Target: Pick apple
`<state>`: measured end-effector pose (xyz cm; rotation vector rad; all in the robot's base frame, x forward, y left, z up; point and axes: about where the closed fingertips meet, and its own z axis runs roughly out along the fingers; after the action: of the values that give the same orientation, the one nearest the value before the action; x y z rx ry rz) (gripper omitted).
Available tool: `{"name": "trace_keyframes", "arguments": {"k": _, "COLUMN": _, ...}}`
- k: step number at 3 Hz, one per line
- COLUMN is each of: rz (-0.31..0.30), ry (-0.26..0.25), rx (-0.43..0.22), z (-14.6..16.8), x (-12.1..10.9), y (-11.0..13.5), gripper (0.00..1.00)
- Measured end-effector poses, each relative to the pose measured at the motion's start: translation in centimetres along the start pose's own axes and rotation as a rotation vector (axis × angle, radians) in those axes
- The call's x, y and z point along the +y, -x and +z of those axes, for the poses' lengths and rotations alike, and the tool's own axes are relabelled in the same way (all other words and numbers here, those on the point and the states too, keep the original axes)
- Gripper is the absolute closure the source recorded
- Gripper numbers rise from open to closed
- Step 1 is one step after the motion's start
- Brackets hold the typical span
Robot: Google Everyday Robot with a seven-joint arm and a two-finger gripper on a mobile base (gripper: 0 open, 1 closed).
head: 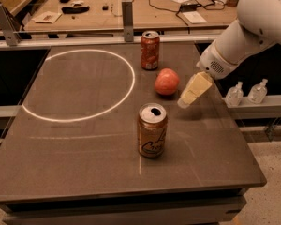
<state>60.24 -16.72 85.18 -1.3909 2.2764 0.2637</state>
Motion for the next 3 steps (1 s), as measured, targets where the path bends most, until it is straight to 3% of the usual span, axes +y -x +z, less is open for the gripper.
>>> {"name": "trace_keyframes", "arguments": {"k": 3, "rz": -0.039, "ry": 0.112, "rx": -0.046, "z": 3.0, "x": 0.4, "y": 3.6, "gripper": 0.0}}
